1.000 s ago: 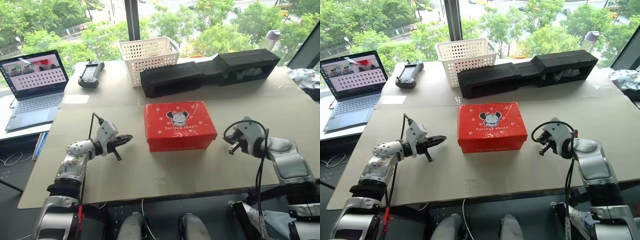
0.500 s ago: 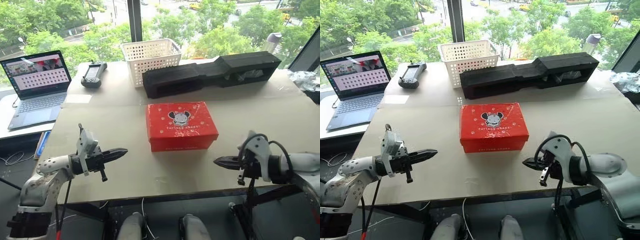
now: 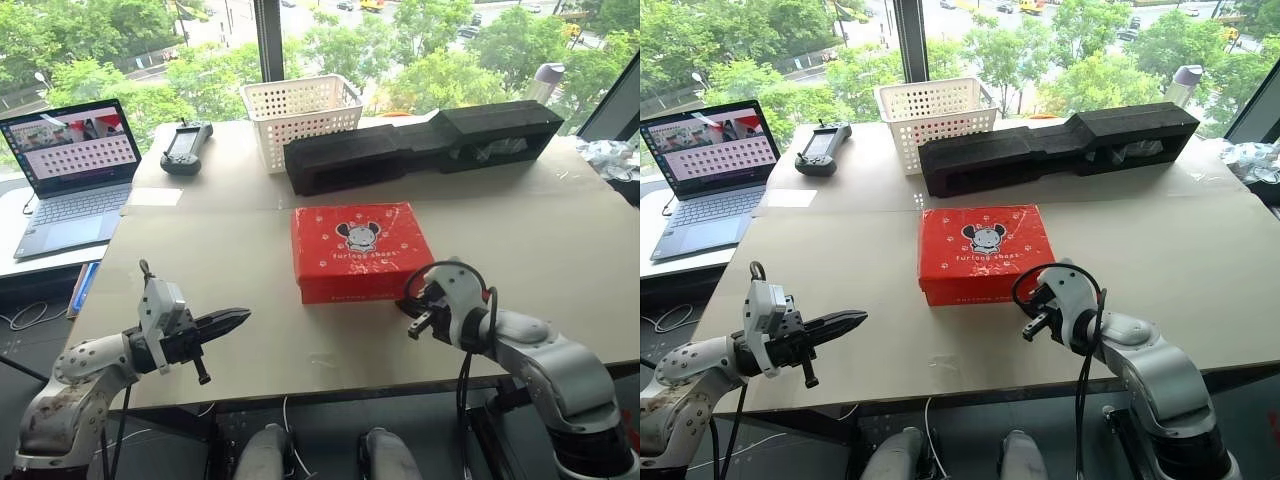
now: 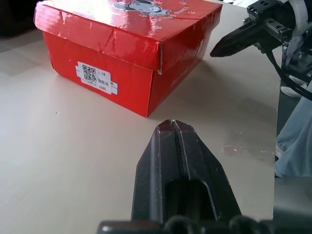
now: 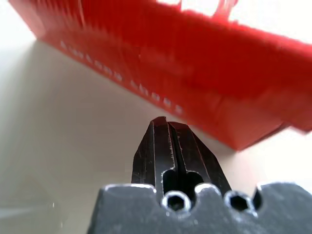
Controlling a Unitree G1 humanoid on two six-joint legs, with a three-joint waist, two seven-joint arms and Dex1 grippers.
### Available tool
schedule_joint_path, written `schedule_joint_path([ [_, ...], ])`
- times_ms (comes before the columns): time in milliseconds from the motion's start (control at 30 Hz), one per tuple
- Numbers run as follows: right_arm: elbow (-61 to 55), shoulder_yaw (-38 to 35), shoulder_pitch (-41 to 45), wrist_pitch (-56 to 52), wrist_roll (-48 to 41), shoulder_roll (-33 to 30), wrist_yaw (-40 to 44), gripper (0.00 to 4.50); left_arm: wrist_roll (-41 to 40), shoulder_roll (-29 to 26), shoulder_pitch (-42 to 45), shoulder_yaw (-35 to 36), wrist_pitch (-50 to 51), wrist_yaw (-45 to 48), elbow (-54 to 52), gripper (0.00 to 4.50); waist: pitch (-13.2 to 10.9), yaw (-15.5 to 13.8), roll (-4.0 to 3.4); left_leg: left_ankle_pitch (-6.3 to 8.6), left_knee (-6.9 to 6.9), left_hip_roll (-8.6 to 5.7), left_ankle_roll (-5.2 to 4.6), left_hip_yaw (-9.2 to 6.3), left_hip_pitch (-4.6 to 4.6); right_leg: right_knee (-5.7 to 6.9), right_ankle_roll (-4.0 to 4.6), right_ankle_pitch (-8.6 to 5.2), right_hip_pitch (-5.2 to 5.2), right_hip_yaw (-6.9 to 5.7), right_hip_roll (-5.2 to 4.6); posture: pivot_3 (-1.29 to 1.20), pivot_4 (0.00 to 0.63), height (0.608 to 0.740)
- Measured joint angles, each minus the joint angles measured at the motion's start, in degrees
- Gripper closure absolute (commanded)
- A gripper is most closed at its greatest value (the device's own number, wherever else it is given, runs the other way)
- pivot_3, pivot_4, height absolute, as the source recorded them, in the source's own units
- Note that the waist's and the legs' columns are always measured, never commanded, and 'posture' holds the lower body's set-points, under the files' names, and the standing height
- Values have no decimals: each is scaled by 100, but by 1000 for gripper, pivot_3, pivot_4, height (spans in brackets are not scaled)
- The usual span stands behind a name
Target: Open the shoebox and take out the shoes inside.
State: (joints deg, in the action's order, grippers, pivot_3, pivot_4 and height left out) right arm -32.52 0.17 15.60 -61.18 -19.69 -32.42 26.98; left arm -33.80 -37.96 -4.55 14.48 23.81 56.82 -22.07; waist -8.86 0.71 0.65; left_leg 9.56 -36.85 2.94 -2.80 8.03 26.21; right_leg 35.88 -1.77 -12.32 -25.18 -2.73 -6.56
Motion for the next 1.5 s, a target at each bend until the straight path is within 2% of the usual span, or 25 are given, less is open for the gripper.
schedule_joint_path([
  [733, 169, -72, 1015, 196, -171, 333, -193, 4461, 1, -4, -59, -158, 1, -135, -93, 4500, 0, 8, 0, 0, 1, 0, 0, 3, 8, -1, 20, 10, -5, 2, 1, 0, 150, 733],
  [900, 771, 145, 2240, 384, -165, 217, 90, 4461, 6, -2, -10, -225, 3, -213, -98, 4500, -1, 53, -2, 0, 1, 2, 0, 8, 5, 0, 16, 12, -13, 7, 2, 0, 150, 733],
  [1033, 2440, 558, 3632, 1247, 403, 469, 27, 4461, 18, 6, 50, -296, 1, -255, -94, 4500, -2, 60, -3, 0, 4, 1, 0, 16, 12, 0, 26, 15, -14, 7, 2, 0, 150, 733],
  [1133, 3575, 598, 4339, 1824, 725, 627, -20, 4461, 21, 34, 77, -374, 0, -311, -97, 4500, -2, 32, -2, -2, 5, -1, -2, 19, 17, 3, 26, 15, -5, 4, 4, 0, 150, 733],
  [1333, 4162, 748, 4157, 2290, 958, 276, 514, 4461, 27, 58, 92, -405, 0, -437, -97, 4500, -2, 4, -2, 0, 6, -2, -5, 18, 23, 2, 5, 22, 1, -5, 2, 0, 150, 733],
  [1500, 3838, 786, 3944, 2048, 708, -264, 1455, 4461, 56, 117, 87, -452, -2, -491, -101, 4500, -4, 44, -5, -2, 5, 2, -4, 18, 20, 12, 5, 22, -3, -1, 5, 0, 150, 733],
])
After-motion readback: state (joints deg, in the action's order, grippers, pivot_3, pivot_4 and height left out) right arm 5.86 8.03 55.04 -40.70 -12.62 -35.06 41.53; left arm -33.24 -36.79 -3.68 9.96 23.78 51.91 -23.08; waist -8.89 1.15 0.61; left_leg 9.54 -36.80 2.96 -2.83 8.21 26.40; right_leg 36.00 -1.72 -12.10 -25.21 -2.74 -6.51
